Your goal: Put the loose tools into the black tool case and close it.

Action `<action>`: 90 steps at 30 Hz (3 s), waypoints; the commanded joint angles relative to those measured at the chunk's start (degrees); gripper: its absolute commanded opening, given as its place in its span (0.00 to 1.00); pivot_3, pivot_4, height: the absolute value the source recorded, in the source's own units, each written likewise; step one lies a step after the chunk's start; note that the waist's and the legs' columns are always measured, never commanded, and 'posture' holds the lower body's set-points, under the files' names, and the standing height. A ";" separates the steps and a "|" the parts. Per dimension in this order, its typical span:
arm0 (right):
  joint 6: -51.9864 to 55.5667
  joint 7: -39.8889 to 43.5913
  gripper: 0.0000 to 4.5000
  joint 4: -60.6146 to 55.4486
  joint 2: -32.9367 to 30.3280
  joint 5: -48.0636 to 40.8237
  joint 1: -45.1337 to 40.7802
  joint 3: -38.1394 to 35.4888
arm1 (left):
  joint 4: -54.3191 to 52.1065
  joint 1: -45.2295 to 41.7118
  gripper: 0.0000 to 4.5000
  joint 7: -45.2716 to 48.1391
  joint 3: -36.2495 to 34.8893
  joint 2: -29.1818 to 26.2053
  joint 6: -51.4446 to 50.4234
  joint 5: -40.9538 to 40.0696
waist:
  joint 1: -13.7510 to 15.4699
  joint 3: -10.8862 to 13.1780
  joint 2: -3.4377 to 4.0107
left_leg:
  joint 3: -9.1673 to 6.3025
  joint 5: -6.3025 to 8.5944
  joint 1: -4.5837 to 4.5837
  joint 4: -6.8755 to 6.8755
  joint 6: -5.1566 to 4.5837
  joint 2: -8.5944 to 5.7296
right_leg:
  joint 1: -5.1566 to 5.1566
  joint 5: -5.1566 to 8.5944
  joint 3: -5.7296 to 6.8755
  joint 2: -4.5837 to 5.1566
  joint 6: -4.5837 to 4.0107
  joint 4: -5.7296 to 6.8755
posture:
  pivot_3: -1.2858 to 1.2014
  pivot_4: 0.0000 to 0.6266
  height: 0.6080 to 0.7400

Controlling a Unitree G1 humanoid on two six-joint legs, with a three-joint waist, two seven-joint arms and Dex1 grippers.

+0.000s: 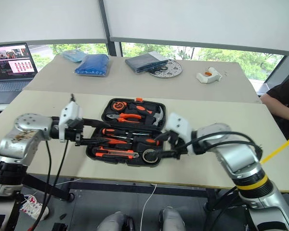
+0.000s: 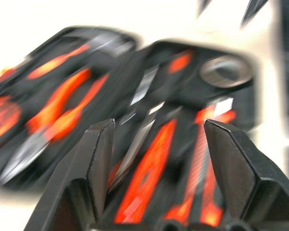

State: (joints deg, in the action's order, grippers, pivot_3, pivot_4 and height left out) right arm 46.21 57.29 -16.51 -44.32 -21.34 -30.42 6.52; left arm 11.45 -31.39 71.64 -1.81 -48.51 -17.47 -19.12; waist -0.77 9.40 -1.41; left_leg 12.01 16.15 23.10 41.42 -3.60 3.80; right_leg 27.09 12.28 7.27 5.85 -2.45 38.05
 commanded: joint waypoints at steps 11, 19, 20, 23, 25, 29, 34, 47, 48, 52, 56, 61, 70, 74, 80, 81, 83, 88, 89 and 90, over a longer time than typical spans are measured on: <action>-18.57 -4.60 0.00 16.42 5.33 10.90 1.35 4.36 | 17.92 -4.25 0.01 -3.57 3.35 4.56 11.73 9.56 | 0.03 0.00 0.00 | 0.10 0.00 0.08 0.03 0.00 -0.04 | 0.03 0.00 0.07 0.05 0.01 0.02 | 0.52 0.24 0.84; -21.18 1.55 0.00 9.34 5.98 7.24 3.46 4.89 | 8.49 -3.30 0.01 3.64 5.69 8.13 4.82 5.37 | 0.20 0.00 -0.01 | 0.17 0.00 0.19 0.09 0.00 -0.02 | 0.14 0.00 0.12 0.00 0.01 0.03 | 0.52 0.24 0.84; -20.24 2.23 0.00 7.86 5.65 6.23 3.99 4.42 | 7.33 -3.10 0.01 4.15 5.99 8.49 4.18 5.36 | 0.24 0.00 -0.01 | 0.18 0.00 0.20 0.10 0.00 -0.04 | 0.14 0.01 0.14 0.04 0.02 0.03 | 0.52 0.24 0.84; -17.70 4.34 0.00 2.75 3.40 4.00 6.67 2.64 | 2.34 -1.85 0.01 6.12 7.59 9.43 1.66 4.93 | 0.34 0.00 0.00 | 0.15 0.00 0.23 0.09 -0.01 -0.06 | 0.14 0.02 0.12 0.11 0.05 0.02 | 0.52 0.24 0.84; -16.91 5.39 0.00 0.15 1.29 3.47 9.05 1.47 | -1.04 -0.34 0.01 7.17 8.90 9.67 1.16 5.08 | 0.43 0.00 0.00 | 0.11 0.00 0.22 0.08 -0.01 -0.07 | 0.13 0.03 0.13 0.13 0.05 0.02 | 0.52 0.24 0.84; -16.37 5.51 0.00 -2.24 -0.86 3.76 13.22 -0.79 | -3.69 1.99 0.01 7.94 10.22 9.37 2.14 6.47 | 0.44 0.00 -0.01 | 0.08 0.01 0.22 0.09 -0.02 -0.07 | 0.11 0.04 0.13 0.15 0.07 0.01 | 0.52 0.24 0.84; -17.73 2.87 0.00 -1.79 -1.92 6.46 18.68 -3.88 | -1.79 4.06 0.01 7.95 8.92 7.02 4.56 7.95 | 0.40 0.00 0.00 | 0.05 0.01 0.12 0.10 -0.01 -0.04 | 0.07 0.04 0.07 0.18 0.07 0.04 | 0.52 0.24 0.84; 1.36 -5.83 0.55 7.67 0.83 -2.10 8.16 -14.57 | 19.50 -11.80 0.65 1.47 1.27 5.07 -16.13 4.25 | 0.01 0.02 -0.05 | -0.08 0.01 0.13 0.17 -0.03 -0.01 | 0.02 -0.07 0.15 0.22 0.06 0.08 | 0.52 0.24 0.84; 4.05 -7.19 0.63 10.01 2.16 -3.06 5.06 -14.89 | 21.26 -14.62 0.73 0.63 1.01 6.05 -20.04 3.62 | -0.04 0.02 -0.06 | -0.10 0.01 0.10 0.19 -0.03 -0.01 | -0.02 -0.07 0.15 0.14 0.06 0.10 | 0.52 0.24 0.84; 8.96 -12.66 0.93 20.80 7.10 -1.89 -5.39 -13.00 | 28.89 -23.86 1.00 -4.98 0.88 11.95 -28.45 3.54 | 0.04 0.01 -0.05 | -0.10 -0.03 0.12 0.28 -0.10 -0.05 | -0.07 -0.18 0.12 0.04 0.05 0.16 | 0.52 0.24 0.84; 11.15 -16.31 0.93 29.87 10.66 0.04 -12.12 -10.26 | 36.51 -29.78 1.00 -10.92 0.83 17.15 -30.03 4.89 | -0.16 0.01 -0.05 | -0.02 -0.04 0.22 0.30 -0.11 -0.07 | -0.01 -0.18 0.13 -0.08 0.05 0.09 | 0.52 0.24 0.84; 8.93 -18.68 0.78 37.98 13.18 3.00 -16.11 -7.84 | 41.98 -31.80 0.89 -14.88 1.20 20.79 -27.43 6.65 | -0.68 0.01 -0.05 | 0.13 -0.04 0.24 0.18 -0.10 -0.08 | 0.11 -0.32 0.03 -0.24 -0.20 0.05 | 0.52 0.24 0.84; 8.09 -19.73 0.10 40.64 15.45 3.22 -18.00 -8.05 | 44.76 -31.51 0.31 -16.10 -0.21 21.14 -25.98 6.78 | -1.60 0.01 -0.05 | 0.18 -0.06 0.09 0.26 -0.02 -0.06 | 0.07 -0.13 -0.06 -0.16 0.14 0.30 | 0.52 0.24 0.84; 7.70 -19.55 0.00 38.67 15.63 3.00 -17.72 -7.87 | 43.95 -31.19 0.24 -15.39 -1.32 21.47 -24.89 5.92 | -1.64 0.01 -0.04 | 0.23 -0.06 0.00 0.30 -0.02 -0.08 | 0.06 -0.13 -0.15 -0.08 0.13 0.48 | 0.52 0.24 0.84; -3.59 -19.75 0.00 31.32 16.38 3.93 -17.62 -8.90 | 33.30 -27.93 0.22 -11.40 -2.54 22.64 -11.05 4.20 | -1.65 0.01 -0.04 | 0.25 -0.06 0.04 0.30 0.00 -0.08 | 0.13 -0.22 -0.16 -0.04 -0.03 0.53 | 0.52 0.24 0.84; -5.65 -20.80 0.00 30.30 16.73 4.13 -17.86 -9.77 | 31.60 -27.53 0.22 -11.42 -2.94 22.92 -8.21 4.03 | -1.62 0.02 -0.04 | 0.27 -0.06 0.09 0.31 0.01 -0.09 | 0.20 -0.24 -0.16 0.00 -0.07 0.55 | 0.52 0.24 0.84; -8.91 -21.84 0.00 27.58 17.05 4.07 -17.62 -11.33 | 27.77 -26.18 0.22 -10.51 -2.89 23.14 -4.14 3.88 | -1.56 0.03 -0.05 | 0.38 -0.07 0.33 0.31 0.01 -0.16 | 0.55 -0.35 -0.19 0.15 -0.25 0.71 | 0.52 0.24 0.84; -16.40 -20.99 0.00 18.29 15.13 5.99 -10.66 -11.52 | 17.83 -19.17 0.22 -9.56 -0.10 22.09 4.11 6.21 | -1.55 0.03 -0.05 | 0.49 -0.16 0.72 0.28 -0.02 -0.31 | 1.10 -0.35 -0.22 0.22 -0.28 0.92 | 0.52 0.24 0.84; -18.72 -20.78 0.00 16.48 14.37 7.10 -8.38 -11.10 | 15.94 -17.47 0.22 -9.99 0.18 21.76 6.23 6.78 | -1.57 0.02 -0.04 | 0.49 -0.16 0.72 0.23 -0.02 -0.31 | 1.10 -0.33 -0.21 0.20 -0.28 0.88 | 0.52 0.24 0.84; -20.36 -20.72 0.00 14.97 13.89 7.80 -6.38 -10.89 | 14.57 -16.06 0.22 -10.57 0.34 21.44 8.27 7.38 | -1.55 0.02 -0.04 | 0.49 -0.16 0.71 0.19 -0.02 -0.31 | 1.09 -0.30 -0.21 0.17 -0.25 0.85 | 0.52 0.24 0.84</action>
State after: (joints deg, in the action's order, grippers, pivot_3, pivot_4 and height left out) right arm 31.20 34.95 4.88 -29.92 -13.73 -37.12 -4.80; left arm 31.59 -47.99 59.15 -3.46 -27.63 -13.81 -11.64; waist -2.32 9.43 -1.45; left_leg 12.50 16.00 23.81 41.58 -3.62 3.48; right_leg 28.19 11.99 7.06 6.01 -2.68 38.87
